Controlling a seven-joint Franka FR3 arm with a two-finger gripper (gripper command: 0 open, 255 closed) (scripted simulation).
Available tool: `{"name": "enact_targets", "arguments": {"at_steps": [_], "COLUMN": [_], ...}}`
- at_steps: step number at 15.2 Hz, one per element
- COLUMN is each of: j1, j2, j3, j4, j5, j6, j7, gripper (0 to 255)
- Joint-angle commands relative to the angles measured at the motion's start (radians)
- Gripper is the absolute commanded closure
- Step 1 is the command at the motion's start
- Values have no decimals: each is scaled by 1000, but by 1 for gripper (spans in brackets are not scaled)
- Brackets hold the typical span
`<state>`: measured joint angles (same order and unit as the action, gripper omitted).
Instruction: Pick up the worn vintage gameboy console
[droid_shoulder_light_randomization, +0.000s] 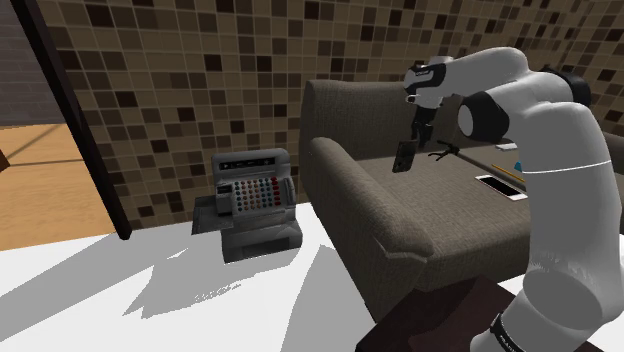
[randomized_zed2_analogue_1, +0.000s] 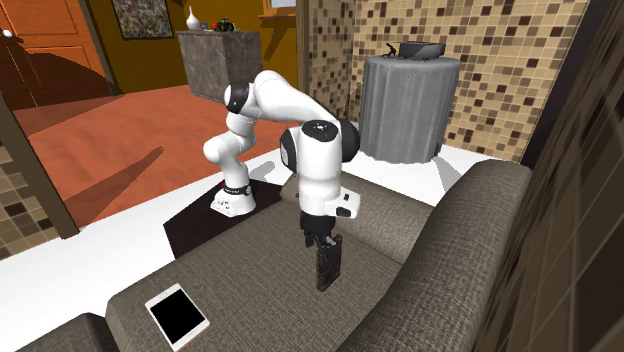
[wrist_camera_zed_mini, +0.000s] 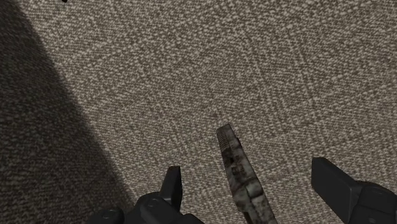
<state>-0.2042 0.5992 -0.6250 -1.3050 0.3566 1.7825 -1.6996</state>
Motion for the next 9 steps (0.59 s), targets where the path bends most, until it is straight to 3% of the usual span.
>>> {"name": "enact_targets", "arguments": {"at_steps": [1,3,4,9], "j1": [4,4,4,4], "j2": [5,4,5,5], "j3": [2,2,2,3], "j4": [-30,-30,-29,-28], "j5": [4,4,4,4], "j6": [33,33,32,32], "j7": [-6,-6,-5,-5], "gripper": [0,0,255,255]}}
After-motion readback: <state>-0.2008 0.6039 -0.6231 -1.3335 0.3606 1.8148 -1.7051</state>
